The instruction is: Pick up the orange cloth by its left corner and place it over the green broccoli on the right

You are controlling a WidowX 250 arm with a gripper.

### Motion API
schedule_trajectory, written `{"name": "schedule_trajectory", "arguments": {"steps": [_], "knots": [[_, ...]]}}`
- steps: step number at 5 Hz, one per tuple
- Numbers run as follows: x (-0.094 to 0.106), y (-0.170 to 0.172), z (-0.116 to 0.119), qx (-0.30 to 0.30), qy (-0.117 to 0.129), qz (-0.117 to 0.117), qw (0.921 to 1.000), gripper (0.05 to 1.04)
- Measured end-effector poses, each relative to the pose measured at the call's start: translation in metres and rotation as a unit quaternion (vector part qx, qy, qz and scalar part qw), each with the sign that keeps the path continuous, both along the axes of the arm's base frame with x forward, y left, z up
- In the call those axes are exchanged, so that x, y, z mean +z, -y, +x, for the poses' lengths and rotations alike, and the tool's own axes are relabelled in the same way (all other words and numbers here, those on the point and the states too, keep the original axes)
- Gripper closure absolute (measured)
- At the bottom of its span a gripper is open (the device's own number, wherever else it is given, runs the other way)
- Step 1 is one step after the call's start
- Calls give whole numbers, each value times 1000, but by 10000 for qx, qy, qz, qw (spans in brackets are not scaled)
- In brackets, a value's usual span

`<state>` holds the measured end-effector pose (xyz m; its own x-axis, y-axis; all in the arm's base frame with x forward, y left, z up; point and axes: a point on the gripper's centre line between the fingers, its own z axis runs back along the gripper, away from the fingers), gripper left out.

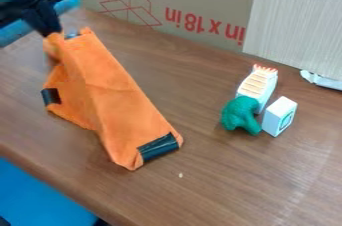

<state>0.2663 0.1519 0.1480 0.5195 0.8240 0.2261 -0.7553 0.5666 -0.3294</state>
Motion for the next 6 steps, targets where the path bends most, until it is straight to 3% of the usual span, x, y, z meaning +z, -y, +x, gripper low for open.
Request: {"name": "schedule_trajectory", "arguments": {"steps": [2,3,6], "knots": [[26,38,30,6,75,-188,9998,1025],[36,55,47,-161,161,-128,9997,1025],[39,117,116,-640,-76,-128,9978,1025]]}}
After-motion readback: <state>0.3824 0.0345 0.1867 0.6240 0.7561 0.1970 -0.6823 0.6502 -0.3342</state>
